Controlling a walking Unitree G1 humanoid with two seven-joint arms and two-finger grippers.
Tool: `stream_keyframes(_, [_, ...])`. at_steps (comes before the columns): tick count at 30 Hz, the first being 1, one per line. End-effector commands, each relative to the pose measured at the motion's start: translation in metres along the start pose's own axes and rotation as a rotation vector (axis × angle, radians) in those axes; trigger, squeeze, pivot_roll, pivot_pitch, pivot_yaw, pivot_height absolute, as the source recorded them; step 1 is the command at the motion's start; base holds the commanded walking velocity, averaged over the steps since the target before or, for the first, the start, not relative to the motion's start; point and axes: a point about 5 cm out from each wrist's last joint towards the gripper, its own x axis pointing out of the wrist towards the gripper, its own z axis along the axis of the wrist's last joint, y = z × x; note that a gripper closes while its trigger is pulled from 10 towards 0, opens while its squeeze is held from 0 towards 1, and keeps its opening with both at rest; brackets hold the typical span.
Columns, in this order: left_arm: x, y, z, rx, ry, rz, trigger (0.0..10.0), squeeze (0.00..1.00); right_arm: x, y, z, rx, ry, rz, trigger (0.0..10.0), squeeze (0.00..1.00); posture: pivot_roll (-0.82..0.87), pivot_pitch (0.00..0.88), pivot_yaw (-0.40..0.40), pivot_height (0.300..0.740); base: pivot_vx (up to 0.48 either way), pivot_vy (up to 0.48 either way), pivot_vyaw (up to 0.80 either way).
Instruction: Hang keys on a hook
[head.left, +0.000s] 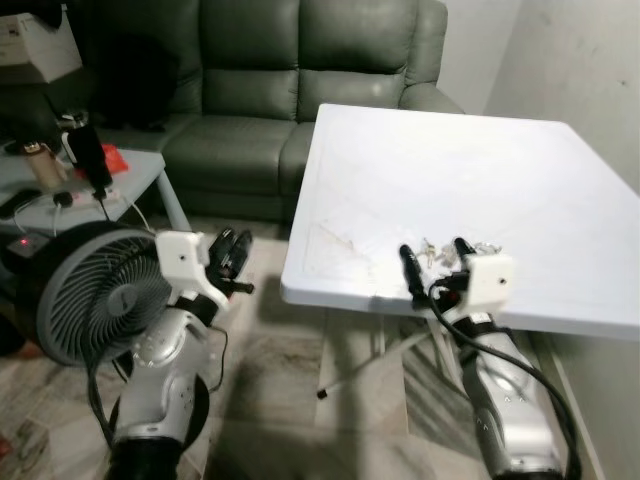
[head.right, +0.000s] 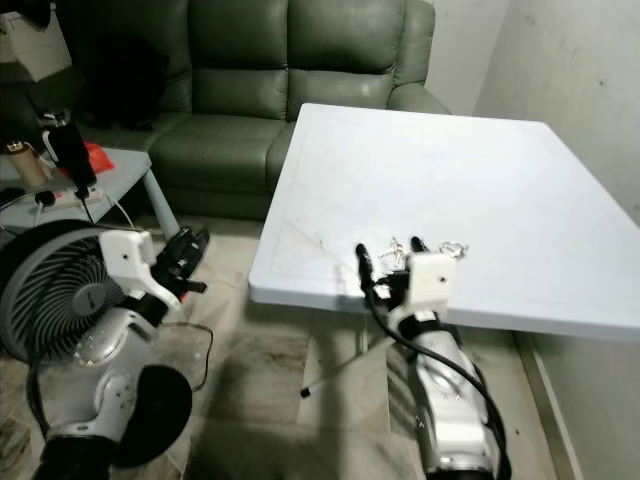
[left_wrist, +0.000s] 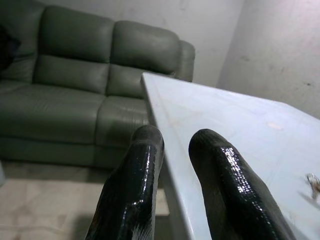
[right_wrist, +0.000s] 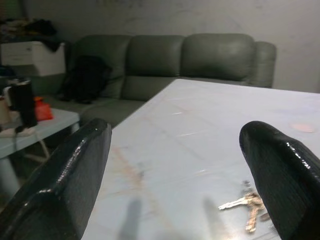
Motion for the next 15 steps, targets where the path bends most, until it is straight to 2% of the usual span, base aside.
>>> stream_keyframes(1, [0.0042, -0.0096, -0.0014, -0.01, 0.004, -0.03, 10.0, 0.0, -0.0024, -0.0087, 0.0024, -0.012, -0.002, -0.026, 10.0, 0.0, -0.1, 0.0, -0.006, 0.74, 0.352, 0.0, 0.0])
stream_keyframes(15, [0.0057, -0.0107, -0.0012, -0.009, 0.003, -0.037, 10.0, 0.0, -0.0013, -0.0078, 0.0021, -0.014, 0.0, -0.017, 10.0, 0.0, -0.1, 0.0, -0.008, 0.74, 0.354, 0.0, 0.0])
